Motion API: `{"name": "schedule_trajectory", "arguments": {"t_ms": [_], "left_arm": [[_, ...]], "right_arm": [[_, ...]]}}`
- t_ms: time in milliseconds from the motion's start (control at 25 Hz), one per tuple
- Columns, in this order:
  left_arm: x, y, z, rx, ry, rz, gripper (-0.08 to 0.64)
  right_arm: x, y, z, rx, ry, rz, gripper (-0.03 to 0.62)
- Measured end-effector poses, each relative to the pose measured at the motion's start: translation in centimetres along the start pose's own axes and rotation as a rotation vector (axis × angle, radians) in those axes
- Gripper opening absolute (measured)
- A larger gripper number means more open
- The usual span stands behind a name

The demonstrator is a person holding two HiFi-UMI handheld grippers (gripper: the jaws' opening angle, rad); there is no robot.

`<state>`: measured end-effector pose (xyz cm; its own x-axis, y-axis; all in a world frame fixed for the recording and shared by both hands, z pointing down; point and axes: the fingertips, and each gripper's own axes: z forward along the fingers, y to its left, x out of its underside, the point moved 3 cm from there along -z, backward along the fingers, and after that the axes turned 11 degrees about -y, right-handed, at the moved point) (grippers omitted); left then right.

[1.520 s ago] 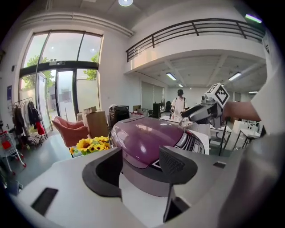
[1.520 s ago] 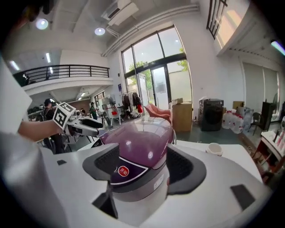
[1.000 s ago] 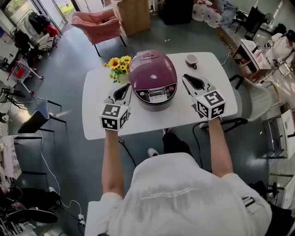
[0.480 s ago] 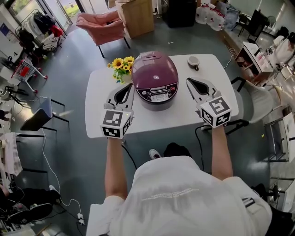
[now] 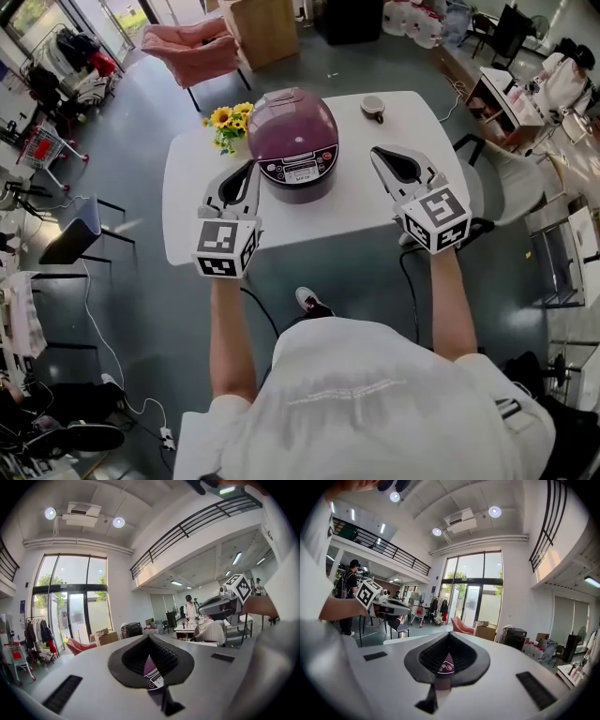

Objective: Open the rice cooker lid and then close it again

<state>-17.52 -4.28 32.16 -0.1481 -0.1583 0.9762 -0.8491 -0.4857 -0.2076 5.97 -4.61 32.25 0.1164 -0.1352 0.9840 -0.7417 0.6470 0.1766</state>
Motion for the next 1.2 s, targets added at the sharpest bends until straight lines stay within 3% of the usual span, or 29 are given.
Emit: {"name": "schedule_trajectory", "arguments": {"t_ms": [600,1200], "left_arm": [[-3.2,-8.7,-7.7,0.007,0.013,0.034,0.015],[-4.2,-10.8,-8.0,0.017,0.002,0.063,0.015]], "right_arm": [[-1.7,4.4,-10.2,-0.007,0.0,-0.023,0.026],[-2.8,4.8,-11.3,-0.042,-0.014,-0.064,0.026]]}}
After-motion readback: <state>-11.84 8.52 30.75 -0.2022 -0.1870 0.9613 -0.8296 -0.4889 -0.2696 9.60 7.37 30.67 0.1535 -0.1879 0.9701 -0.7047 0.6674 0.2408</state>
